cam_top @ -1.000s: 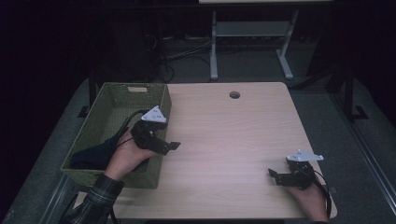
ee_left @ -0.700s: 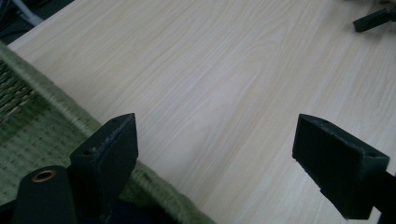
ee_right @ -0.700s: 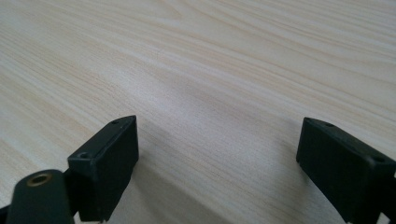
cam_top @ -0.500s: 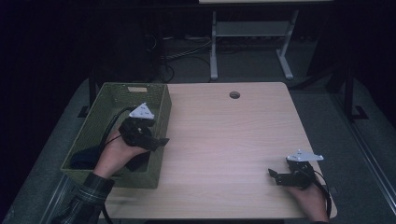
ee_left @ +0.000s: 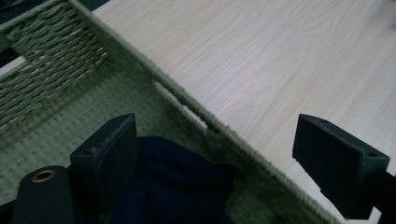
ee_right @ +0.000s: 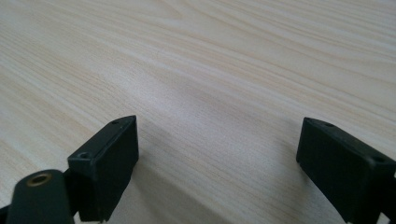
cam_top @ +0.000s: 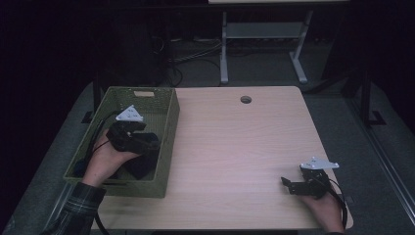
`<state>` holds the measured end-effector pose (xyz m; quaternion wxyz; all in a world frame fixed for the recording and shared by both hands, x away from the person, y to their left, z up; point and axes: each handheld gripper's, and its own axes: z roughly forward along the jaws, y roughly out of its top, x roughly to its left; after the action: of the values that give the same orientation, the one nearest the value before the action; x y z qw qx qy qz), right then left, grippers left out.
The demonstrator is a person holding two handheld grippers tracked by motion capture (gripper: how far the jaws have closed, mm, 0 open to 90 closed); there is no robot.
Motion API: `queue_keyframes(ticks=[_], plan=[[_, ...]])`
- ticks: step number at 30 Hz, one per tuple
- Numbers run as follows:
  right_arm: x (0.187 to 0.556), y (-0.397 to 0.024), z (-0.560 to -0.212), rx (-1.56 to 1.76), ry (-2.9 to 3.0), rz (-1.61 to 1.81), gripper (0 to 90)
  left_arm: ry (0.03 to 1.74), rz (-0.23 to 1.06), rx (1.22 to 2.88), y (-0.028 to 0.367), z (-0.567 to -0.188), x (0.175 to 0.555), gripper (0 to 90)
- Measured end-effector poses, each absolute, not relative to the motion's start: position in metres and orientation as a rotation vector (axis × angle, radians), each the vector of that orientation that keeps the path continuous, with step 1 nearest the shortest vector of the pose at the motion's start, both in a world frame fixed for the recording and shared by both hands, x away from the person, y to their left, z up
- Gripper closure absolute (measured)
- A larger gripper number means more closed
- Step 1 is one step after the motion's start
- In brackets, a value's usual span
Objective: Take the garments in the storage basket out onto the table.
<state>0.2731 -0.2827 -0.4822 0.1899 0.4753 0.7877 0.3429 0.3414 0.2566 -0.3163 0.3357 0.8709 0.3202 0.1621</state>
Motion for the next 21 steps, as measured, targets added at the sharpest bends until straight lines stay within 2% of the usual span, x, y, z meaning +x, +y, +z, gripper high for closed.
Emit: queue_keyframes(ticks=[21], plan=[[0.273, -0.283, -0.482, 1.337, 2.213, 0.962, 12.6, 0.971, 0.489, 2.273, 0.309, -0.315, 0.334, 13.7]])
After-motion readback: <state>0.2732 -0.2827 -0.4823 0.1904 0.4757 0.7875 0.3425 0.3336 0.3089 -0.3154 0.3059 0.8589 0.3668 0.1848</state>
